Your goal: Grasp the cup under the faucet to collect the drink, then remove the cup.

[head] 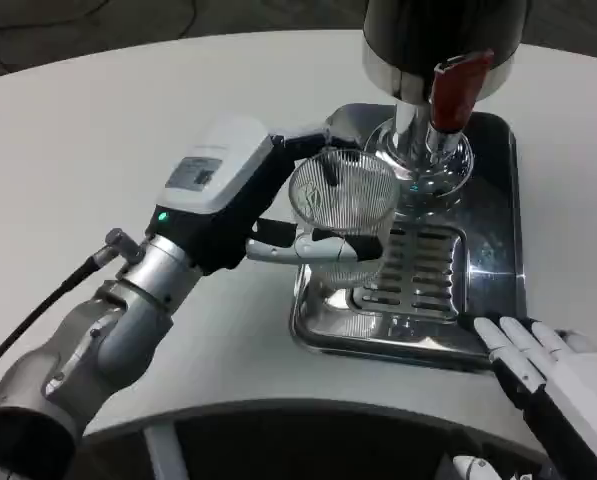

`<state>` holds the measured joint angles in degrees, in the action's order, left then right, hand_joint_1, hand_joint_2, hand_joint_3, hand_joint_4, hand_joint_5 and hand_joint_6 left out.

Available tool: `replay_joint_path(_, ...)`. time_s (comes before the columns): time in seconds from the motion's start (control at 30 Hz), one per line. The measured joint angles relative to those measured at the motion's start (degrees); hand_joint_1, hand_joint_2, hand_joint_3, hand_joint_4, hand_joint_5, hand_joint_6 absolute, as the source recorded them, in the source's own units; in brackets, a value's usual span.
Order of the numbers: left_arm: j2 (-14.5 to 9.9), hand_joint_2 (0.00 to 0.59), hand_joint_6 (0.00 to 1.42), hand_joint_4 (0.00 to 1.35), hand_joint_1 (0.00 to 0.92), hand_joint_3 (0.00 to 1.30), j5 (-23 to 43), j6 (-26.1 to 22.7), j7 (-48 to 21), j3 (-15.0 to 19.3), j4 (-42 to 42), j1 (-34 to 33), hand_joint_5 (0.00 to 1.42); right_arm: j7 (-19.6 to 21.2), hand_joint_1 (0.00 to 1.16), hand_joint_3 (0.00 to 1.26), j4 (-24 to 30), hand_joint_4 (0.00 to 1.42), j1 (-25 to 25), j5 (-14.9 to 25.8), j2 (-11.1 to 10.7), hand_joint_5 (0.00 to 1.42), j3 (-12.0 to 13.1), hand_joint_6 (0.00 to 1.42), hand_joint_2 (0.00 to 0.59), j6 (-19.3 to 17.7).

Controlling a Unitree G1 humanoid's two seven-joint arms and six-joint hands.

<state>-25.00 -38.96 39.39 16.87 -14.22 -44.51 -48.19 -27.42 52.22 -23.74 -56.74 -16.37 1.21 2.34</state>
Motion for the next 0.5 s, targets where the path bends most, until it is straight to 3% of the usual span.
replay_joint_path(0.5, 2.9, 0.171, 1.42, 1.22, 0.405, 1.06, -0.4, -0.7, 2.1, -4.5, -5.6, -4.3, 1.42, 0.3, 0.2, 0.02, 1.2, 0.0, -2.2, 0.3, 0.4, 0.0, -0.4, 0.0, 0.417, -0.7)
